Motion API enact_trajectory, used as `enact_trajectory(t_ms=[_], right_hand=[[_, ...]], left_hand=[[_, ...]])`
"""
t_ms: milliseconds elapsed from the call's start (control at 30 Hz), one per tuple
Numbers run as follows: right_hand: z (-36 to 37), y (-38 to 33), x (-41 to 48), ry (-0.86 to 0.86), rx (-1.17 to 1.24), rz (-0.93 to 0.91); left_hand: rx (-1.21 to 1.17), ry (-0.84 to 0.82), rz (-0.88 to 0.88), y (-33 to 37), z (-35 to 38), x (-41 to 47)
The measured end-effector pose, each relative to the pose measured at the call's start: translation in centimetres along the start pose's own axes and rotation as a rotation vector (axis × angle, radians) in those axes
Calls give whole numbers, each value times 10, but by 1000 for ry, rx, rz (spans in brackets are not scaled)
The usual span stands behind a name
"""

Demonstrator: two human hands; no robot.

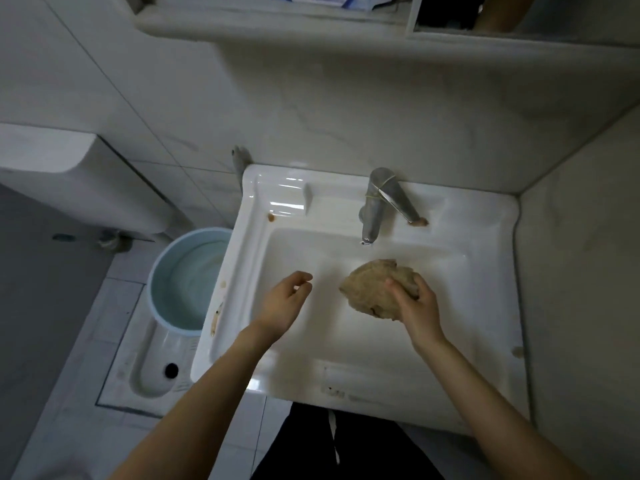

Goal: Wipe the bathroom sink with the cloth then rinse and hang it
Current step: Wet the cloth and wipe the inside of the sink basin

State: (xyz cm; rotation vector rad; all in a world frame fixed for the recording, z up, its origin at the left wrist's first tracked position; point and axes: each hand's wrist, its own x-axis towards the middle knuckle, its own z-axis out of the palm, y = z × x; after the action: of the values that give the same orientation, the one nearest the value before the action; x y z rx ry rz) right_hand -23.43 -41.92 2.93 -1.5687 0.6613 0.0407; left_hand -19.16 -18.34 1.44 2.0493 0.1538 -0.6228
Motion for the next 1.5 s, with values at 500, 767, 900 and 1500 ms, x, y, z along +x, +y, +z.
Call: enact_trajectory(t_ms=[500, 767, 900, 1500], right_hand=[[33, 121, 76, -318, -531, 114], [21, 137, 86, -143, -657, -93], [16, 131, 84, -39, -508, -40], [1, 135, 93, -237, -1006, -128]], left_hand=[[162, -260, -254, -55, 82, 104], [198, -321, -200, -63, 83, 117], [-131, -329, -257, -59, 75, 106], [853, -272, 234, -65, 77, 118]])
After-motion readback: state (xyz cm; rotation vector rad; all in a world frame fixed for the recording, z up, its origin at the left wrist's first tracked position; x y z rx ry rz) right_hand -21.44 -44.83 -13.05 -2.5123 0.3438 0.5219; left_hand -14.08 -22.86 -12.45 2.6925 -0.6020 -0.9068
